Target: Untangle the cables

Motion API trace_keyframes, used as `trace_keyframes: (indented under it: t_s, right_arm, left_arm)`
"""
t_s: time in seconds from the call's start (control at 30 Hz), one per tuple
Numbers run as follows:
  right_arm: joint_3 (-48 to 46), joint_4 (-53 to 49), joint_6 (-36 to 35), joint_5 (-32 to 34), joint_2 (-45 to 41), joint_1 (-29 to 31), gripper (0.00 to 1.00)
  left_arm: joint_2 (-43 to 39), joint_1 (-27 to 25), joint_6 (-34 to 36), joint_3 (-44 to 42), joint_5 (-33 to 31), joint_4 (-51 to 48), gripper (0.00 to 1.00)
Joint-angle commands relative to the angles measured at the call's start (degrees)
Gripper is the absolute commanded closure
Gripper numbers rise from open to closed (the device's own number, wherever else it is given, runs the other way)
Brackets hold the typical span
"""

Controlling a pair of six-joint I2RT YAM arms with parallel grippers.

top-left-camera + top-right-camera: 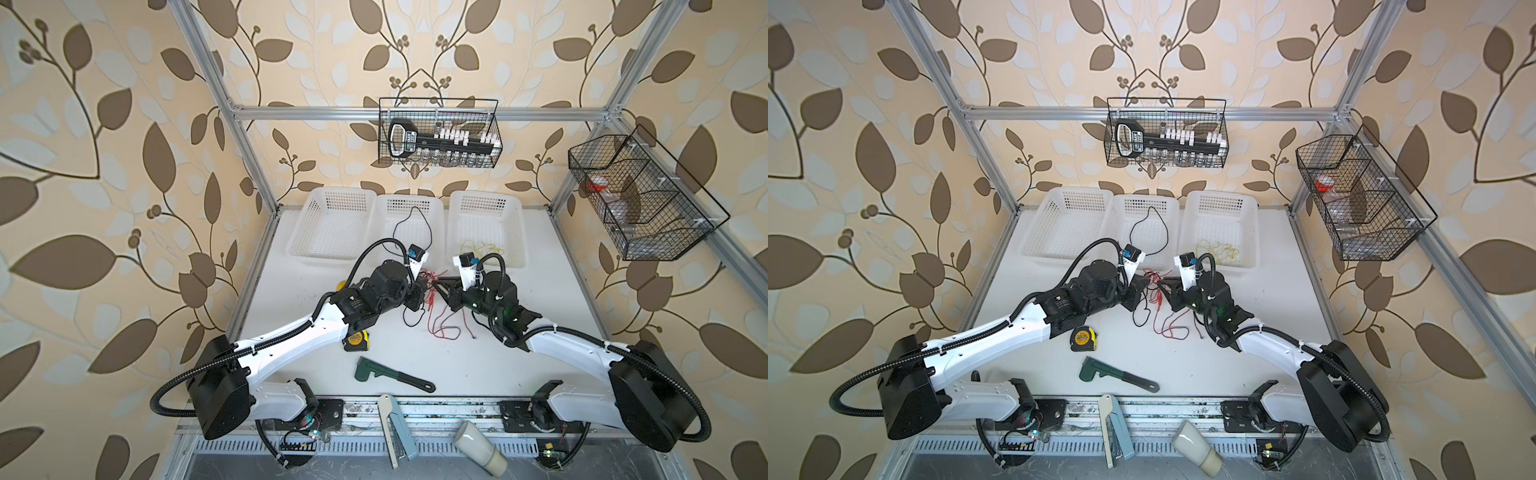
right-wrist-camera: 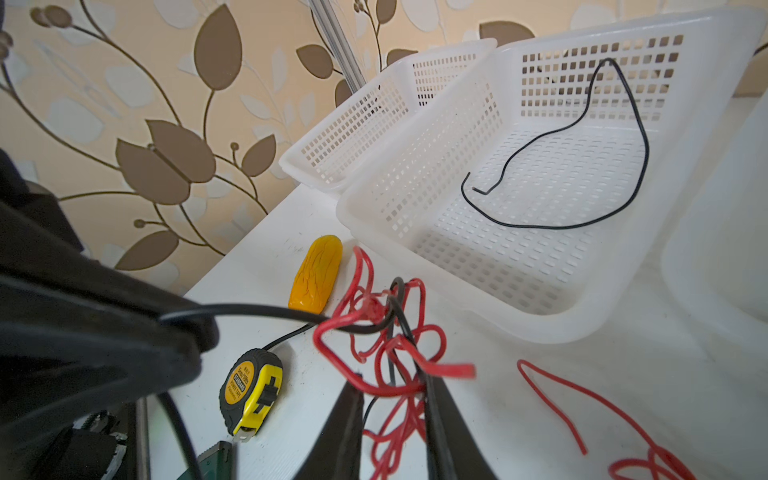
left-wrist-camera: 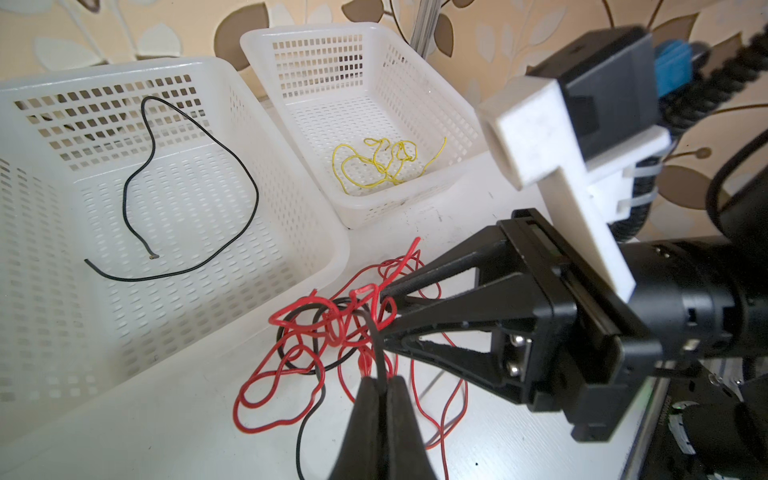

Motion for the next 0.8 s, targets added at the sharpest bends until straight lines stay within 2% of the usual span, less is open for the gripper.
trace_keyframes:
  t_s: [0.0,0.13,0.6,0.77]
  right_arm:
    - [1.4,2.5,-0.1,-0.2,-0.1,0.3,0.87]
    - [1.3,2.2,-0.6,0.7,-0.4,0.4,1.00]
    - [-2.1,0.0,-2.8,2.5,-1.5,0.3,1.00]
    - [-3.0,0.5,-4.1,1.2,-3.5,1.0,0.80]
  left_arm:
    - [-2.1,-0.2,-0.2,0.7,0.6,1.7,1.00]
    - [-2.1,-0.2,-0.3,0.6,0.6,1.8,1.00]
    - [-3.2,-0.1,0.6,0.5,-1.8,0.9,1.00]
    - [-2.6,-0.1,0.3,0.8,-0.8,0.8,1.00]
